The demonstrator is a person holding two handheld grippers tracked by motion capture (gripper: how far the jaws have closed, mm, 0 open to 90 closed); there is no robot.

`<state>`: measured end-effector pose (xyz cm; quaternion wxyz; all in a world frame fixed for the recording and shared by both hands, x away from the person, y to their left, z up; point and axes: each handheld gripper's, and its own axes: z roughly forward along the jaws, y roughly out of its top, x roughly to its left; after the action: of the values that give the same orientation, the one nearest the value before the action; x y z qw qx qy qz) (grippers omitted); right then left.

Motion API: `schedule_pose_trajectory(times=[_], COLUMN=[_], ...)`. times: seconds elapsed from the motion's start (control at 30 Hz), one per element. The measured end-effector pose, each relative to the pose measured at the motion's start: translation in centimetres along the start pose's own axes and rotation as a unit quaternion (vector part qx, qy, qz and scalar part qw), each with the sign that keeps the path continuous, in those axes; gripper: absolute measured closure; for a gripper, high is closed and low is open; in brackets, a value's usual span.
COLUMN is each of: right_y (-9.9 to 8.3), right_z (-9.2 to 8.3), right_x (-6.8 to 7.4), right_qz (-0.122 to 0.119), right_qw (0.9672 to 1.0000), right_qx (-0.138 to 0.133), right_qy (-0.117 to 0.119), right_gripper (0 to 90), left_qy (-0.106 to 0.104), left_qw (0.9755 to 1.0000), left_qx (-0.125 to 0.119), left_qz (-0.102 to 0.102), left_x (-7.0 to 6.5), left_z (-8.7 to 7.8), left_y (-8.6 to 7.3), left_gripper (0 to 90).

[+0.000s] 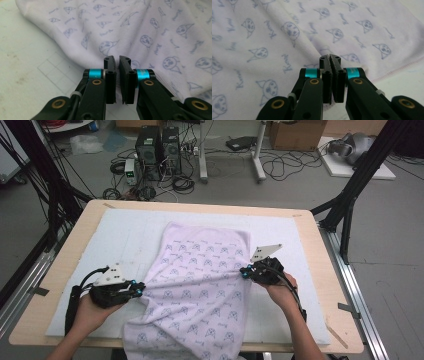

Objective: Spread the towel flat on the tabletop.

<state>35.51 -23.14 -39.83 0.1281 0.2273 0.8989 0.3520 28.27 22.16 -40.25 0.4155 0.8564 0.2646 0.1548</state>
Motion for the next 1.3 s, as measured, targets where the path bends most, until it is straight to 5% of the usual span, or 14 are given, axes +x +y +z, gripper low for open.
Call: schedule_pose_trajectory(times=[0.17,0.27,0.4,0.53,0.63,0.83,0.97,1.1,1.3], right_y=[-0.9,-1.4,-0.9,-1.5,-2.1,-3.3,-3.5,-3.7,-3.8], right_z=[1.4,0.6,-1.0,-0.8,-0.3,0.6,1.7,2.1,2.0], right_x=[-1.8,-2.1,0.0,2.9,4.6,6.3,6.7,6.9,7.0], right_qz=[0.022,0.054,0.027,0.004,-0.004,-0.005,-0.01,-0.012,-0.011], right_qw=[0.9985,0.9985,0.9987,0.9979,0.9968,0.9943,0.9947,0.9947,0.9952], right_qx=[0.042,0.009,-0.038,-0.041,-0.041,-0.047,-0.022,-0.017,-0.02], right_qy=[-0.028,-0.006,0.022,0.051,0.068,0.095,0.1,0.1,0.095], right_gripper=[87.3,79.7,72.0,66.6,64.3,60.5,58.5,57.6,56.9], left_qy=[0.009,0.007,-0.005,-0.038,-0.063,-0.074,-0.083,-0.065,-0.008], left_qw=[0.9993,0.9993,0.9997,0.999,0.9973,0.9956,0.995,0.9964,0.9991], left_qx=[0.022,0.019,0.014,0.011,0.03,0.052,0.048,0.054,0.037], left_qz=[-0.027,-0.031,-0.018,-0.018,-0.021,-0.026,-0.027,-0.012,-0.016], left_x=[2.1,2.5,2.0,1.4,0.9,0.4,0.3,0.4,2.0], left_z=[3.1,2.7,1.2,0.2,1.0,4.2,5.0,4.2,-1.2], left_y=[0.3,0.1,-0.6,-1.6,-1.9,-1.6,-1.0,-0.9,-2.0], left_gripper=[69.4,61.5,60.1,73.5,75.2,64.9,83.7,88.2,88.0])
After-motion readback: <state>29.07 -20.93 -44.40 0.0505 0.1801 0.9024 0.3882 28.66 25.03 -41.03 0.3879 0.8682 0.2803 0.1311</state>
